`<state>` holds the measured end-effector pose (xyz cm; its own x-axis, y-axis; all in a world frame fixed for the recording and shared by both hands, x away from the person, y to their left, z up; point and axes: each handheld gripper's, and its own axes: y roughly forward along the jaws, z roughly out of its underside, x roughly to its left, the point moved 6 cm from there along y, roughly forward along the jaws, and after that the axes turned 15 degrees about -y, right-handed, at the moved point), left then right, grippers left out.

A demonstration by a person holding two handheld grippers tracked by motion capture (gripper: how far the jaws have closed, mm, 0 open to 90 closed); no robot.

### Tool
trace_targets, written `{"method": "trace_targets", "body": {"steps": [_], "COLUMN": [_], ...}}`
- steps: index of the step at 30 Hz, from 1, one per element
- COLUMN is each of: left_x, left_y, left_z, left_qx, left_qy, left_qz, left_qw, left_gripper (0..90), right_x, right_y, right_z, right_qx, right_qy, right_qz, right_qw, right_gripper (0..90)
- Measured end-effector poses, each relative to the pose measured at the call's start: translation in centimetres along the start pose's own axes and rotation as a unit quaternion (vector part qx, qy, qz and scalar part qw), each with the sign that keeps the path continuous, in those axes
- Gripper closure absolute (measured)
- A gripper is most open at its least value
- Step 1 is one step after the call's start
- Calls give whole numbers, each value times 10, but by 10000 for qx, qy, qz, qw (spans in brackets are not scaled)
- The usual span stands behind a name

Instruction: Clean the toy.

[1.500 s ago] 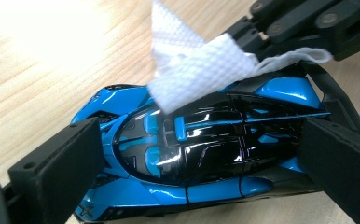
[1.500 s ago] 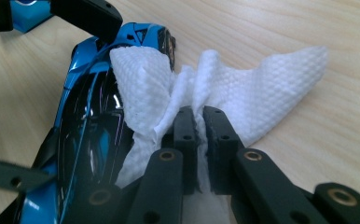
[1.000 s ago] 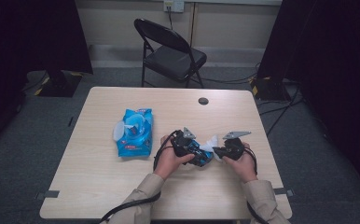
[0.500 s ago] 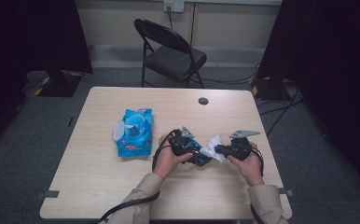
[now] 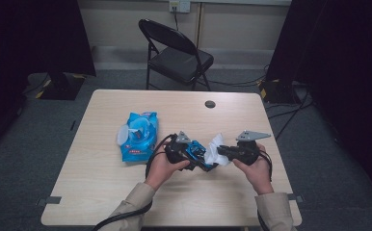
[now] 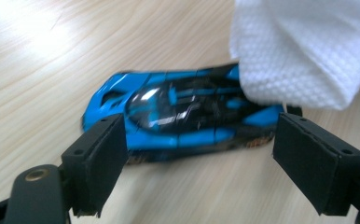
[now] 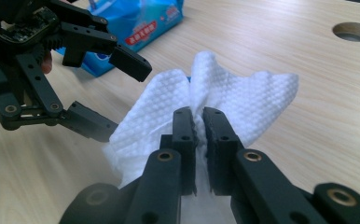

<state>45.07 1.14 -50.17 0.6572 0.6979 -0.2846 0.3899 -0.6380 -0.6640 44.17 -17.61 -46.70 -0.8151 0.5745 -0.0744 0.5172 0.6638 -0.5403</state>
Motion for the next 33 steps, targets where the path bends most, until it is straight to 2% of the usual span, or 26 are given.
{"method": "trace_targets", "body": {"steps": [5,6,10,12,17,19,21,22,25,30,33], "left_x": [8,11,17,19,20,23,25,26,30,35,37], "left_y": [-16,-21,-30,-40,-51,-58,-60,-63,-69,-75,-78], "left_z": [9,13,21,26,34,38,40,42,47,54,56], "left_qx": [-20,4,24,56,19,13,20,24,-10,-15,-85], "left_qy": [-83,-78,-83,-167,-148,-105,-133,-142,-154,-165,-260], "left_qz": [-26,-41,-87,17,50,24,22,16,-33,-93,-82], "left_qw": [10000,10000,9999,9998,9999,9999,9999,9999,9999,9998,9996], "left_gripper": [173,174,176,187,198,216,230,242,242,246,253], "right_x": [9,15,24,33,45,57,60,69,80,95,103], "right_y": [6,10,17,25,38,50,53,60,68,84,92], "right_z": [-3,-5,-8,-10,-9,-8,-8,-10,-12,-15,-15], "right_qx": [44,73,54,85,122,257,277,308,311,282,309], "right_qy": [-121,-181,-246,-355,-389,-536,-578,-681,-800,-905,-950], "right_qz": [-89,-161,-316,-439,-664,-813,-855,-963,-1104,-1280,-1447], "right_qw": [9999,9997,9992,9984,9970,9949,9943,9925,9902,9872,9844], "right_gripper": [842,842,842,842,841,841,840,840,839,839,839]}}
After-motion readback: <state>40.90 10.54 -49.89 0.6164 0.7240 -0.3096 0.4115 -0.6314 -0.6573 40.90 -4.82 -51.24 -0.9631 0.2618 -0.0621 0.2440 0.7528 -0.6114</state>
